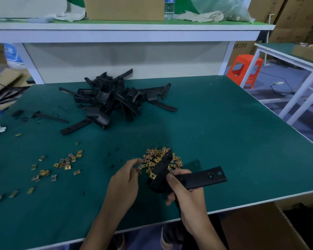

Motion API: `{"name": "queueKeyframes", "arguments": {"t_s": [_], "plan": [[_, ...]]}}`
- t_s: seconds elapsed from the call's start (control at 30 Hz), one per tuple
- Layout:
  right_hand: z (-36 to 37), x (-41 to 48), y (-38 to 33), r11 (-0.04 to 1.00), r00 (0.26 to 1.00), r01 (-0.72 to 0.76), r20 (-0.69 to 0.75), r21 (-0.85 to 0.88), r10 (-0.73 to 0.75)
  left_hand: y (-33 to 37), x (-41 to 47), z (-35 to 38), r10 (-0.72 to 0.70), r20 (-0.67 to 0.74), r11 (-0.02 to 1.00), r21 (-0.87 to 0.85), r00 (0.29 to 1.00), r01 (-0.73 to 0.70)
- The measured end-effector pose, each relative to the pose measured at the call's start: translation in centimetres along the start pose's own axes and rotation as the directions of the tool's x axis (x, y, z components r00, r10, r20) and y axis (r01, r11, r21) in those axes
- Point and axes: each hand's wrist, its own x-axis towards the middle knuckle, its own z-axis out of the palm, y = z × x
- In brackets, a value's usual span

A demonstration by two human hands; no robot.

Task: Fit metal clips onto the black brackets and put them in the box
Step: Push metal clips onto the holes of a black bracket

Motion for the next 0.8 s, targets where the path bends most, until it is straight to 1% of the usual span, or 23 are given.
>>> {"name": "queueKeyframes", "arguments": {"t_s": [0.13,0.3,0.4,0.5,0.63,0.8], "plan": [[0.0,-0.1,0.0,1.0,1.0,-0.008,0.013,0.012,0.008,-0.3,0.2,-0.1,-0.031,-0.005,0.995,-0.099,0.999,0.031],[0.0,-0.1,0.0,1.0,0.999,-0.005,0.036,0.007,0.004,0.2,0.0,-0.5,-0.082,0.047,0.939,-0.331,0.996,0.093],[-0.1,-0.1,-0.2,1.0,0.996,-0.013,0.088,-0.009,0.014,0.9,-0.3,-1.2,-0.036,0.101,0.899,-0.432,0.994,0.077],[-0.2,-0.1,-0.5,0.999,0.989,-0.033,0.142,-0.015,0.035,1.5,-0.5,-1.9,0.012,0.123,0.867,-0.496,0.992,0.051],[-0.4,-0.1,-0.7,0.998,0.983,-0.06,0.174,0.015,0.056,2.0,-0.7,-1.9,0.027,0.15,0.795,-0.603,0.988,0.07],[-0.6,0.0,-0.8,0.996,0.977,-0.092,0.193,0.02,0.086,2.1,-0.9,-1.8,0.053,0.146,0.764,-0.643,0.988,0.054]]}}
